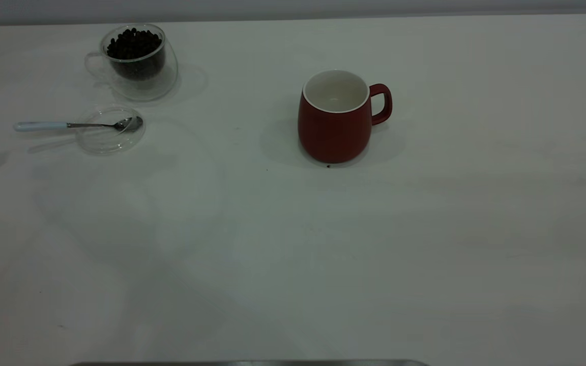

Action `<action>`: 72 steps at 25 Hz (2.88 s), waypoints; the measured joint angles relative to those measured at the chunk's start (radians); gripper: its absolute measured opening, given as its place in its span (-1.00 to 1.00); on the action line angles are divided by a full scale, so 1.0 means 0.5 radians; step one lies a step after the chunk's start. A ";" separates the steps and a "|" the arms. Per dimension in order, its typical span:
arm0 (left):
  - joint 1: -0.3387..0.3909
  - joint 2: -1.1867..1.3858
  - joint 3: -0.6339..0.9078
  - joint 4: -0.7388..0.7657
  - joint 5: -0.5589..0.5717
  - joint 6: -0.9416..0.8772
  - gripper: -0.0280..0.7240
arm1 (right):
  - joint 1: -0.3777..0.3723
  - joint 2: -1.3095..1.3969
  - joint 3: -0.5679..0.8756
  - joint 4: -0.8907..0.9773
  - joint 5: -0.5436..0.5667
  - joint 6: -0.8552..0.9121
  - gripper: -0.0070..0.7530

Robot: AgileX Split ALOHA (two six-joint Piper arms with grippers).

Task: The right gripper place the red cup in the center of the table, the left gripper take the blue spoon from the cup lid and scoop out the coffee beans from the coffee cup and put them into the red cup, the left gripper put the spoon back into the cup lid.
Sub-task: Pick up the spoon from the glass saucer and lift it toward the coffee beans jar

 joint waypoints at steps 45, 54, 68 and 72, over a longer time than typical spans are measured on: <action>0.004 1.065 -0.024 -0.821 -0.352 0.898 0.66 | 0.000 0.000 0.000 0.000 0.000 0.000 0.46; 0.004 1.154 -0.033 -0.994 -0.241 0.989 0.65 | 0.000 0.000 0.002 0.000 0.000 0.000 0.46; 0.004 1.154 -0.033 -1.000 -0.208 0.997 -0.07 | 0.000 0.000 0.002 0.000 0.000 0.000 0.46; 0.004 1.154 -0.033 -1.000 -0.217 0.997 -0.27 | 0.000 0.000 0.004 0.000 0.000 0.000 0.46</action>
